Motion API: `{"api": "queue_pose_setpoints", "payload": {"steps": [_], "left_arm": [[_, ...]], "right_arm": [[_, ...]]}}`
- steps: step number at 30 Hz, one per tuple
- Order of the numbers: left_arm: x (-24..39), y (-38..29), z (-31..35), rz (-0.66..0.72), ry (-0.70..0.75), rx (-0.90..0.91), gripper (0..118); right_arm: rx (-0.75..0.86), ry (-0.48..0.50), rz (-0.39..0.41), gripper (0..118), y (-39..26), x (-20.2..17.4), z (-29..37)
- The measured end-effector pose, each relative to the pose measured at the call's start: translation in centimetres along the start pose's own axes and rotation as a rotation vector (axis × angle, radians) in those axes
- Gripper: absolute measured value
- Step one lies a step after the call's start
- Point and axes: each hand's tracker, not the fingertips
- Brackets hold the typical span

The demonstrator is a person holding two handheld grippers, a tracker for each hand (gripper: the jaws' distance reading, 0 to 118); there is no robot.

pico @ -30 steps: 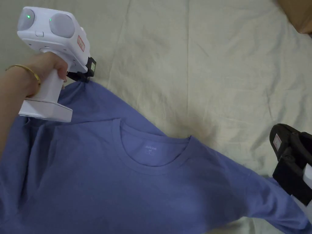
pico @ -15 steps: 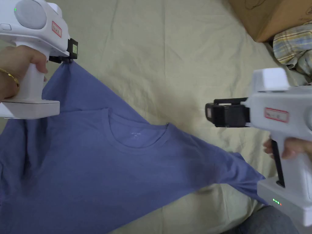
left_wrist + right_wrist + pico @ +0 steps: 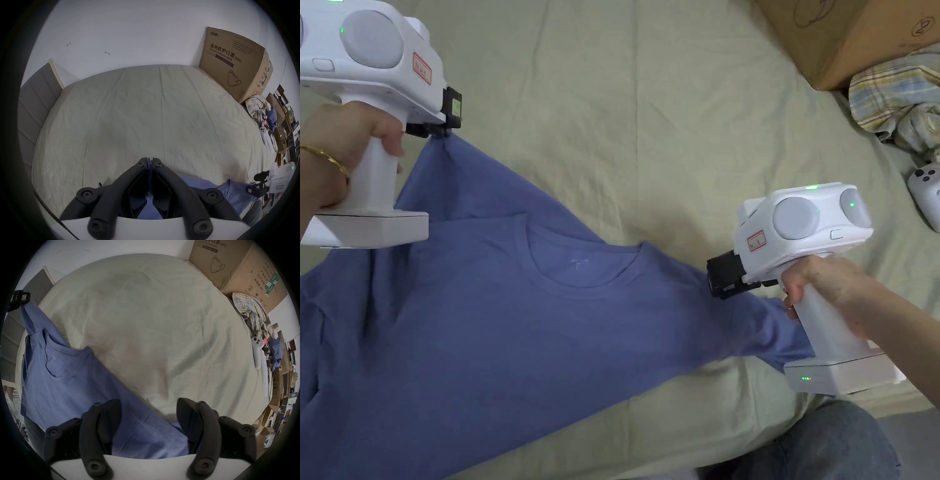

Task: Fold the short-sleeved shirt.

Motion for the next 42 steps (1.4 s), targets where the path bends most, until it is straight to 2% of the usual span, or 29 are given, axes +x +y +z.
{"api": "queue_pose_setpoints", "payload": {"steps": [4, 6, 7, 9, 10, 16, 24, 28, 33, 35, 42], "left_arm": [[0.1, -0.2, -0.7, 0.007, 0.001, -0.013, 1], [0.1, -0.3, -1.0, 0.010, 0.003, -0.019, 1], [0.2, -0.4, -1.1, 0.011, 0.005, -0.022, 1], [0.3, -0.5, -1.4, 0.012, 0.005, -0.030, 1], [0.3, -0.6, -1.4, 0.010, 0.005, -0.034, 1], [0.4, -0.8, -0.9, 0.012, 0.011, -0.036, 1], [-1.4, -0.1, 5.1, 0.106, 0.022, 0.067, 1], [-2.9, 0.9, 11.4, 0.181, 0.017, 0.199, 1], [-5.9, 2.3, 21.7, 0.249, 0.077, 0.432, 1], [-7.1, 2.5, 26.2, 0.282, 0.092, 0.526, 1], [-9.8, 2.5, 39.7, 0.360, 0.088, 0.775, 1]], "right_arm": [[-0.015, 0.029, -0.035, 37, -0.2, 0.6, -0.9], [-0.018, 0.059, -0.050, 20, -0.2, 1.1, -1.3], [-0.014, 0.073, -0.057, 14, -0.4, 1.1, -1.3], [-0.014, 0.092, -0.060, 12, -0.5, 1.1, -1.5], [-0.012, 0.107, -0.067, 5, -0.6, 1.1, -1.5], [0.060, 0.120, -0.026, 4, -0.8, 1.3, 1.2], [0.339, 0.338, -0.037, 4, -2.6, 2.7, 13.8], [0.496, 0.389, -0.020, 4, -3.9, 3.0, 21.1], [0.720, 0.330, 0.063, 4, -4.8, 3.4, 30.3], [0.797, 0.304, 0.061, 4, -4.9, 4.0, 33.9], [1.030, 0.317, 0.046, 4, -4.8, 5.4, 45.5]]}}
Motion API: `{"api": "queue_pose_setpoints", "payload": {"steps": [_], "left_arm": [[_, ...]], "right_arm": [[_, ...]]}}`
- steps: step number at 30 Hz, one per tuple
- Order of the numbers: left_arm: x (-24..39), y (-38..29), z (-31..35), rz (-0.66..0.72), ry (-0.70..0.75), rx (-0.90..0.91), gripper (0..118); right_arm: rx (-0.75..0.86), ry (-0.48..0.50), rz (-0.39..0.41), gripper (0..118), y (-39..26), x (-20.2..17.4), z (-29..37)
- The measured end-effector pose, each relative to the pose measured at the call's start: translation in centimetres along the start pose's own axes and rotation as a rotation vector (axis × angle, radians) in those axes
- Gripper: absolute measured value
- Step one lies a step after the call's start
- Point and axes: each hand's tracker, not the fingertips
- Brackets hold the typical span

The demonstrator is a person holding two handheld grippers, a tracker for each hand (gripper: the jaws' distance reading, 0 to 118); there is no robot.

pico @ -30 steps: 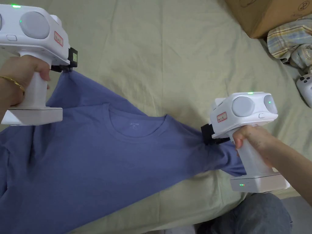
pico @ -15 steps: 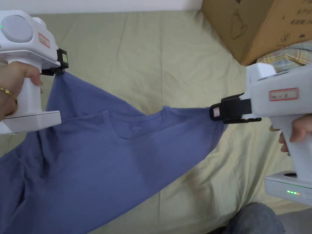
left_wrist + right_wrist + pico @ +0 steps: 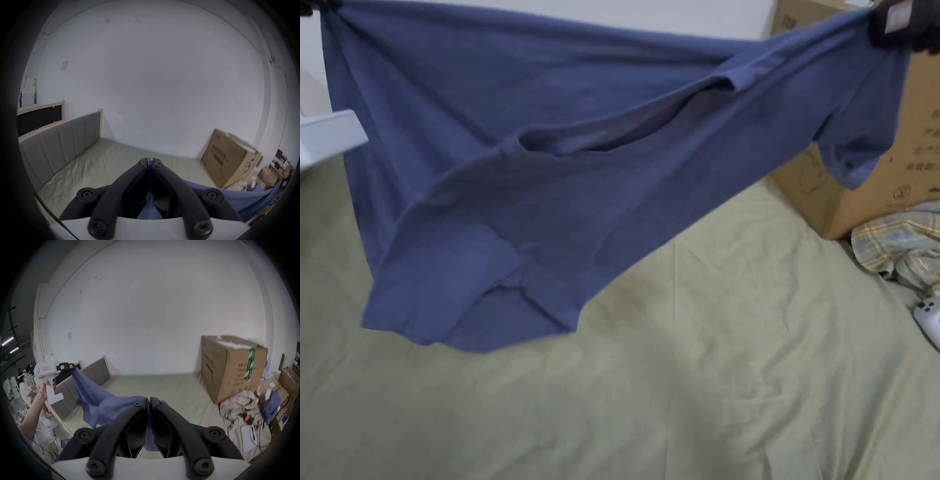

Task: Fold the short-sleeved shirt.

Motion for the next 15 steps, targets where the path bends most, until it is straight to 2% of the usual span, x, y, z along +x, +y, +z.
{"api": "queue_pose_setpoints", "payload": {"steps": [4, 10, 11, 14, 15], "left_arm": [[0.4, 3.8, 3.9, -0.018, 0.020, 0.119, 1], [0.6, 7.3, 7.0, -0.009, 0.049, 0.186, 1], [0.7, 7.6, 7.2, -0.008, 0.058, 0.194, 1], [0.5, 8.4, 7.2, -0.015, 0.159, 0.211, 1], [0.2, 8.4, 7.2, -0.003, 0.145, 0.206, 1]], "right_arm": [[0.082, 0.008, 0.029, 4, 4.7, -1.2, 1.8], [0.110, -0.016, 0.054, 4, 9.2, -2.8, 2.5], [0.110, -0.019, 0.057, 4, 9.2, -4.5, 2.5], [0.119, -0.110, 0.100, 4, 10.1, -5.1, 2.5], [0.122, -0.121, 0.094, 3, 10.5, -4.4, 2.4]]}}
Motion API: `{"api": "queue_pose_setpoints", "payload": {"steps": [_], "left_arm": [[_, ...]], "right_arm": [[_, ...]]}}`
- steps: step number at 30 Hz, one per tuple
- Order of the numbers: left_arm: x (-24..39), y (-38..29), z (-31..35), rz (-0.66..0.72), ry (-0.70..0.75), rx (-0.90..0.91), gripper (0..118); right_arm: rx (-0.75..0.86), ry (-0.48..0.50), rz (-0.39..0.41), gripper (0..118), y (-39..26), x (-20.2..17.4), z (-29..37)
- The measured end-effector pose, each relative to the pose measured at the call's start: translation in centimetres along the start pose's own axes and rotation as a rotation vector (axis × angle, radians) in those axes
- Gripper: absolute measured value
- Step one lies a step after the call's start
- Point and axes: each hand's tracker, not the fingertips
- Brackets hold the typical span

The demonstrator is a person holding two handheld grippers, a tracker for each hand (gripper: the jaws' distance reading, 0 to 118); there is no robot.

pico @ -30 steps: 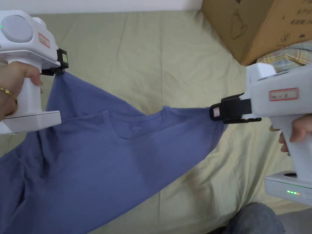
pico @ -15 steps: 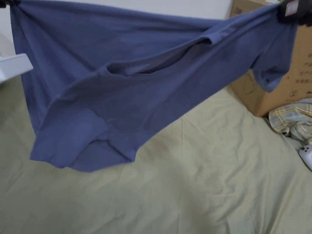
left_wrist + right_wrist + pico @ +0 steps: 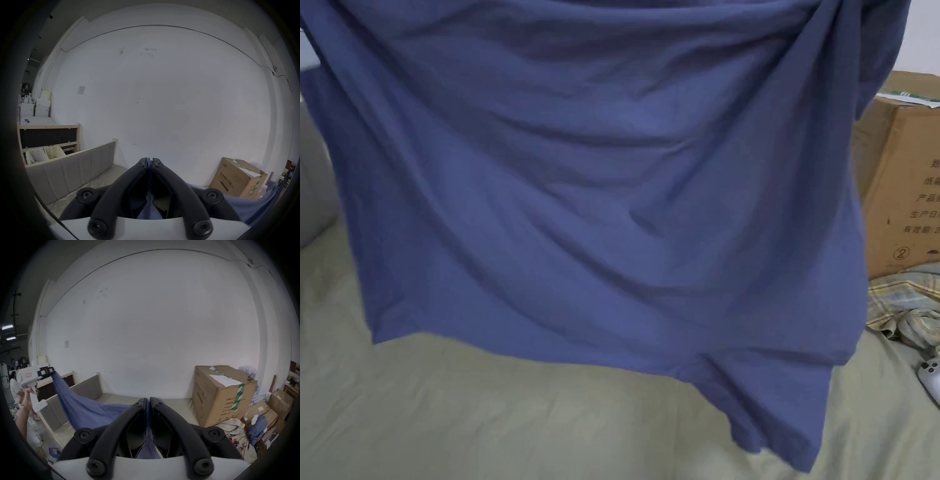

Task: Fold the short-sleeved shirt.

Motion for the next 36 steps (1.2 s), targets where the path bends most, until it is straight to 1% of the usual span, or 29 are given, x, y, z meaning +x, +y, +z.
{"api": "queue_pose_setpoints", "payload": {"steps": [1, 2, 3, 4, 6, 7, 8, 11, 14, 16, 18, 20, 23, 31, 33, 36], "left_arm": [[-0.5, 0.0, 0.0, 0.084, -0.031, -0.003, 1], [-1.0, -0.2, 0.0, 0.166, -0.075, -0.012, 1], [-1.1, -0.4, -0.3, 0.204, -0.091, -0.026, 1], [-0.8, -0.6, -0.7, 0.173, -0.069, -0.050, 1], [-0.2, -1.3, -1.5, 0.049, -0.015, -0.062, 1], [0.0, -1.6, -1.8, 0.009, 0.010, -0.054, 1], [-0.1, -1.9, -2.2, 0.004, 0.030, -0.054, 1], [-0.8, -2.0, -3.9, 0.090, 0.093, -0.080, 1], [-0.6, -2.8, -6.7, 0.076, 0.093, -0.098, 1], [0.2, -3.2, -7.8, 0.029, 0.106, -0.090, 1], [1.2, -3.5, -9.5, -0.007, 0.124, -0.090, 1], [2.4, -3.7, -11.2, -0.016, 0.130, -0.093, 1], [4.6, -4.1, -14.0, -0.070, 0.153, -0.084, 1], [9.3, -5.8, -23.3, -0.125, 0.166, -0.089, 1], [10.4, -6.3, -25.7, -0.136, 0.162, -0.075, 1], [12.2, -7.1, -29.2, -0.154, 0.160, -0.058, 1]], "right_arm": [[0.013, 0.008, -0.069, 3, 0.2, 0.3, 0.0], [0.006, 0.047, -0.128, 3, 0.2, 0.7, -0.1], [0.002, 0.074, -0.169, 3, 0.2, 1.0, -0.3], [-0.009, 0.069, -0.173, 3, 0.2, 1.4, -0.7], [-0.038, -0.001, -0.098, 3, 0.0, 1.5, -1.6], [-0.046, -0.056, -0.065, 3, 0.0, 1.6, -2.1], [-0.055, -0.078, -0.058, 3, 0.0, 1.7, -2.7], [-0.072, -0.132, -0.150, 3, 0.0, 3.2, -4.2], [-0.070, -0.147, -0.165, 3, 0.0, 4.5, -5.7], [-0.065, -0.152, -0.172, 3, 0.2, 5.3, -7.1], [-0.067, -0.171, -0.164, 3, 0.4, 5.6, -8.7], [-0.067, -0.210, -0.139, 3, 0.8, 5.7, -10.5], [-0.065, -0.253, -0.105, 3, 1.7, 6.0, -13.4], [-0.039, -0.381, -0.069, 3, 4.3, 7.6, -22.7], [-0.016, -0.413, -0.072, 3, 5.0, 8.7, -25.5], [0.020, -0.443, -0.106, 3, 5.5, 9.4, -28.7]]}}
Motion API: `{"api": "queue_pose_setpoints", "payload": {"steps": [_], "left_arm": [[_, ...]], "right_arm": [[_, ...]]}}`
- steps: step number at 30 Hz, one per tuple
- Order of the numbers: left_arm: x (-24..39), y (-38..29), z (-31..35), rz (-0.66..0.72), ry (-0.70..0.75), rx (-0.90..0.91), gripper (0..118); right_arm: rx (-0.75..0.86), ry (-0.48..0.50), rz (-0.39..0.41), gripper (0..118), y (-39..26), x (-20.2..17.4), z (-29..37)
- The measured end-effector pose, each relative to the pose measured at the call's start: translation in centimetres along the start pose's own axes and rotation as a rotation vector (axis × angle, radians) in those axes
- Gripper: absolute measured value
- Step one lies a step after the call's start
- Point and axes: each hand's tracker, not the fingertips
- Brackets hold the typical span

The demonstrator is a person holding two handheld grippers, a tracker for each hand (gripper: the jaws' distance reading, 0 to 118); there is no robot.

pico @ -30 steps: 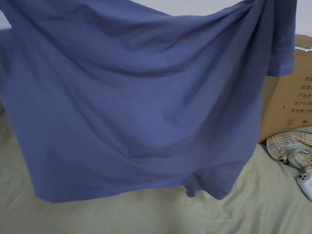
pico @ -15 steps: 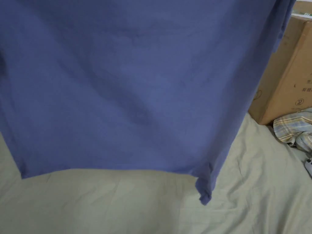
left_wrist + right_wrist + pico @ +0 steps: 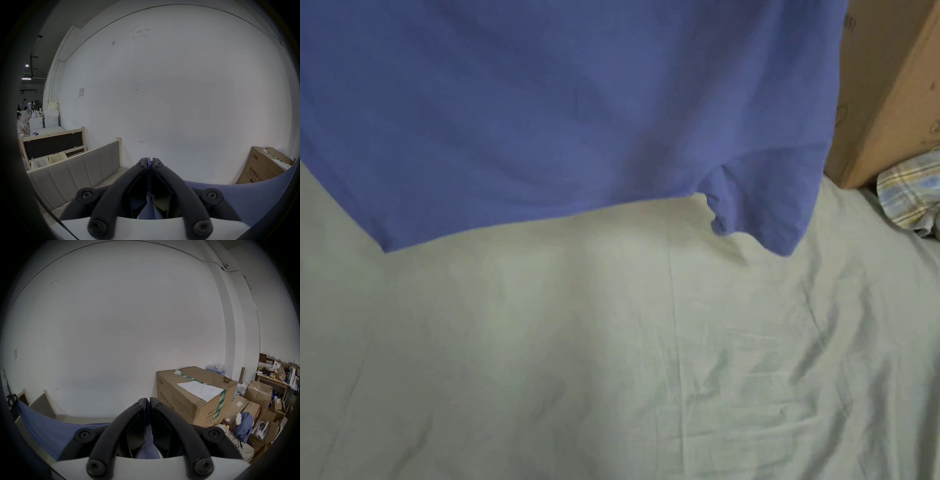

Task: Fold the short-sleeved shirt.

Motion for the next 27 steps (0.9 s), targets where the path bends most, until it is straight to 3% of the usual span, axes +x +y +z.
{"api": "queue_pose_setpoints", "payload": {"steps": [9, 14, 21, 27], "left_arm": [[4.4, -3.3, -7.6, 0.027, -0.002, 0.067, 1], [4.7, -5.6, -9.9, 0.047, 0.020, 0.072, 1], [3.7, -11.9, -10.7, -0.032, 0.005, -0.016, 1], [1.4, -20.3, -9.1, -0.073, 0.001, -0.202, 1]], "right_arm": [[0.080, -0.050, -0.050, 3, -1.6, -1.7, -8.6], [0.089, -0.044, -0.020, 3, -4.2, -2.8, -11.5], [-0.026, -0.027, -0.004, 3, -11.5, -2.9, -13.2], [-0.187, -0.002, -0.009, 3, -19.9, -1.5, -12.4]]}}
